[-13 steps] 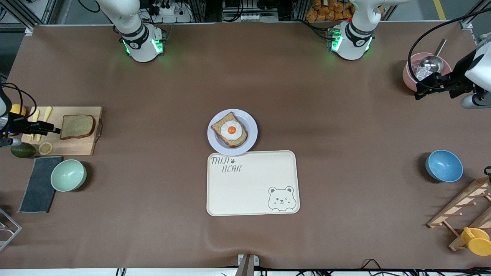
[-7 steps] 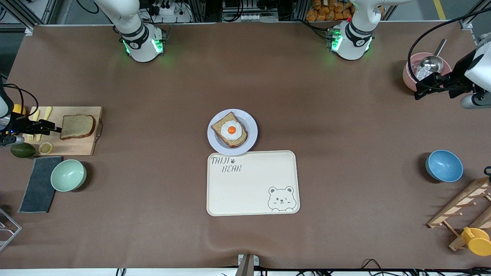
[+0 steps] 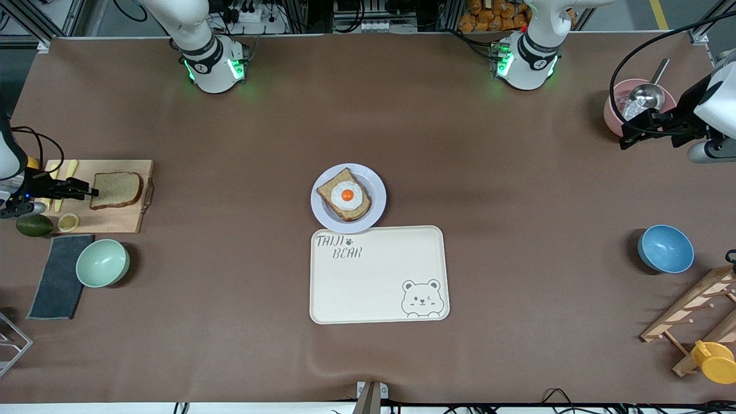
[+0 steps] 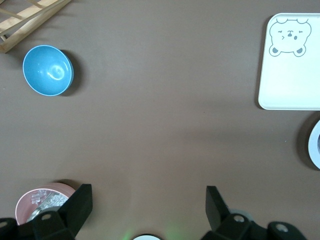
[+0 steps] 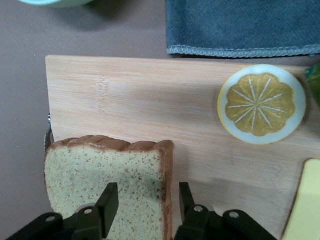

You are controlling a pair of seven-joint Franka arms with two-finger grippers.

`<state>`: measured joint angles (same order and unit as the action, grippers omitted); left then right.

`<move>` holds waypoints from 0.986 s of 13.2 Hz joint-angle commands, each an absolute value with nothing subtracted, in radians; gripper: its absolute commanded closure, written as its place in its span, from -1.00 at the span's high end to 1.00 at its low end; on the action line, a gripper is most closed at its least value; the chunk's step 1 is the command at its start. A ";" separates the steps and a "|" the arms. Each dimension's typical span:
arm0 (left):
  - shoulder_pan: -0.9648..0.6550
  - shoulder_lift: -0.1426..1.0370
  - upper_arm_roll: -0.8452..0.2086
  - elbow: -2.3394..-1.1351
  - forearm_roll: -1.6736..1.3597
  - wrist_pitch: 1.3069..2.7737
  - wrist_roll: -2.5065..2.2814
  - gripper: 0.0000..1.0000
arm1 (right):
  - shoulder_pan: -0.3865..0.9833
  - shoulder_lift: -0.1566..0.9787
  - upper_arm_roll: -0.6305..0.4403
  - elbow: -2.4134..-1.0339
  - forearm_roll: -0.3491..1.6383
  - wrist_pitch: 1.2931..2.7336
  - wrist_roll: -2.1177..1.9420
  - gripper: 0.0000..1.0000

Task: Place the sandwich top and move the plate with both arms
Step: 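Lower the right gripper and grasp the bread slice by its edge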

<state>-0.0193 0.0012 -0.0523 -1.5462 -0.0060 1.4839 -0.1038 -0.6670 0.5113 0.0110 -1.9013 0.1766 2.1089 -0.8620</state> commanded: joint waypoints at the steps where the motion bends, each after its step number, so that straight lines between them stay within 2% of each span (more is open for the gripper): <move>1: -0.012 0.005 -0.058 -1.542 -0.018 1.471 -0.126 1.00 | -0.692 0.518 0.028 -1.905 0.195 2.126 -0.891 0.02; 9: -0.017 0.006 -0.058 -1.551 -0.017 1.479 -0.127 1.00 | -0.710 0.541 0.028 -1.905 0.195 2.134 -0.931 -0.17; 12: -0.018 0.008 -0.058 -1.551 -0.018 1.483 -0.127 1.00 | -0.701 0.541 0.028 -1.905 0.195 2.129 -0.930 -0.86; 13: -0.018 0.009 -0.058 -1.551 -0.018 1.486 -0.127 1.00 | -0.700 0.540 0.028 -1.905 0.195 2.126 -0.930 -0.95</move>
<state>-0.0194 0.0081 -0.0527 -1.5521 -0.0060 1.4823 -0.1052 -0.6872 0.5404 0.0164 -1.9032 0.1783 2.1222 -0.9097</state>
